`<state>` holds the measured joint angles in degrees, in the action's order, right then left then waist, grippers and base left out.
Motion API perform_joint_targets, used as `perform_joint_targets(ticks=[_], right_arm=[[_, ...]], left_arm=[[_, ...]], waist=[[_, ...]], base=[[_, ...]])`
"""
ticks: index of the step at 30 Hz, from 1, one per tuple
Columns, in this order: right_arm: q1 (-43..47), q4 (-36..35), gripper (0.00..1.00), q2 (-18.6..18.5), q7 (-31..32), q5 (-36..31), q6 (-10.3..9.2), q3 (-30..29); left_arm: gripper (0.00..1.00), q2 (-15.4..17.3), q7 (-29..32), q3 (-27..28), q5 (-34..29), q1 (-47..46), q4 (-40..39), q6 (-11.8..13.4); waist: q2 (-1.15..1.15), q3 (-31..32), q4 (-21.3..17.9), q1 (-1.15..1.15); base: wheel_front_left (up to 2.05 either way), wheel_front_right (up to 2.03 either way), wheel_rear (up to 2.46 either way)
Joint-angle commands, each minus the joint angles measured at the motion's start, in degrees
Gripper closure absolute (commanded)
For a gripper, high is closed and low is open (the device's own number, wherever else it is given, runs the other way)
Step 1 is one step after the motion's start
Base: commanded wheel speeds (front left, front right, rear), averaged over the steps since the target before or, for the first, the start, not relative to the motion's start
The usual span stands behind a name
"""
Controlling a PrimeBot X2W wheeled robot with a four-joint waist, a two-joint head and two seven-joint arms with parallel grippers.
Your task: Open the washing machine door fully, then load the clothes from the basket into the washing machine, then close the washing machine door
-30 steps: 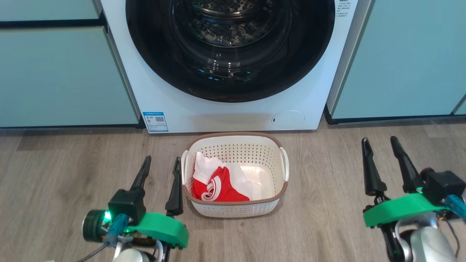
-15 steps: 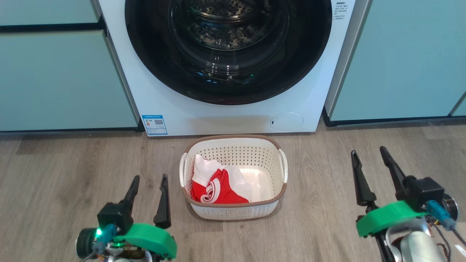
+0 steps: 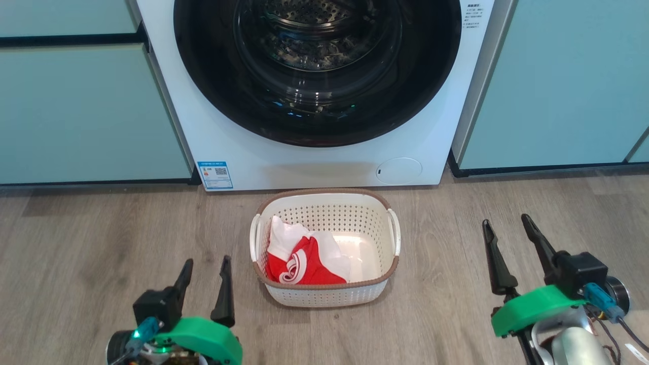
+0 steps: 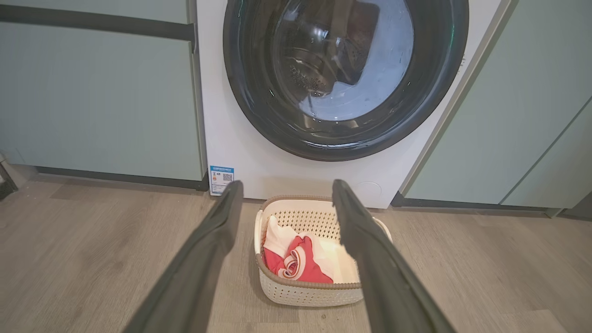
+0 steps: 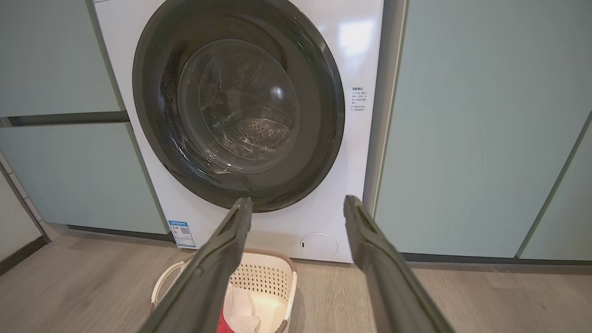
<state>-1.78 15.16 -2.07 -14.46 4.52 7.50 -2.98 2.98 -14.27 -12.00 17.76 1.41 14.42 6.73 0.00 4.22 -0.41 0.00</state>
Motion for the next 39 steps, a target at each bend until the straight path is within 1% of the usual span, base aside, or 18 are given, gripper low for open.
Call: perform_joint_targets(ticks=[1,8,13,16,20,24,28,34,39], right_arm=[[-2.9,-1.7,0.0,-0.8,-0.5,-0.5,-0.01,1.8],[-3.0,-2.0,0.0,-0.8,-0.5,-0.8,-0.01,1.8],[-3.0,-2.1,0.0,-0.8,-0.5,-0.8,-0.01,1.6],[-3.0,-2.2,0.0,-0.8,-0.5,-0.7,-0.01,1.5],[-3.0,-2.2,0.0,-0.8,-0.5,-0.6,-0.01,1.3],[-3.0,-2.1,0.0,-0.8,-0.5,-0.4,-0.01,1.2],[-3.0,-2.1,0.0,-0.8,-0.5,-0.3,-0.01,1.2],[-3.1,-2.1,0.0,-0.8,-0.5,-0.4,-0.01,1.3],[-3.1,-2.0,0.0,-0.8,-0.5,-0.4,-0.01,1.3]], left_arm=[[0.0,-0.1,-0.7,2.3,-0.3,-3.0,-1.6,0.2],[0.0,-0.1,-0.7,2.5,-0.7,-2.8,-1.6,0.4],[0.0,-0.1,-0.7,2.5,-0.9,-2.7,-2.6,-1.1],[0.0,-0.1,-0.7,2.8,-0.8,-2.5,-2.9,-1.5],[0.0,-0.1,-0.7,2.9,-0.6,-2.4,-2.9,-1.6],[0.0,-0.1,-0.7,2.4,-2.3,-2.4,-3.2,-2.0],[0.0,-0.1,-0.7,2.4,-1.6,-2.2,-3.4,-1.9],[0.0,-0.1,-0.7,2.3,-1.0,-2.2,-3.5,-2.5],[0.0,-0.1,-0.7,2.4,-1.2,-1.9,-3.6,-2.6]], waist=[[0.0,0.0,0.0,0.0],[0.0,0.0,-0.1,0.0],[0.0,0.0,-0.1,0.0],[0.0,0.0,-0.2,0.0],[0.0,0.0,-0.2,0.0],[0.0,0.0,-0.2,0.0],[0.0,0.0,-0.2,0.0],[0.0,-0.1,-0.2,0.0],[0.0,-0.1,-0.2,0.0]], base=[[0.0,0.0,0.0],[0.0,0.0,0.0],[0.0,0.0,0.0],[0.0,0.0,0.0],[0.0,0.0,0.0],[0.0,0.0,0.0],[0.0,0.0,0.0],[0.0,0.0,0.0],[0.42,0.42,-0.84]])
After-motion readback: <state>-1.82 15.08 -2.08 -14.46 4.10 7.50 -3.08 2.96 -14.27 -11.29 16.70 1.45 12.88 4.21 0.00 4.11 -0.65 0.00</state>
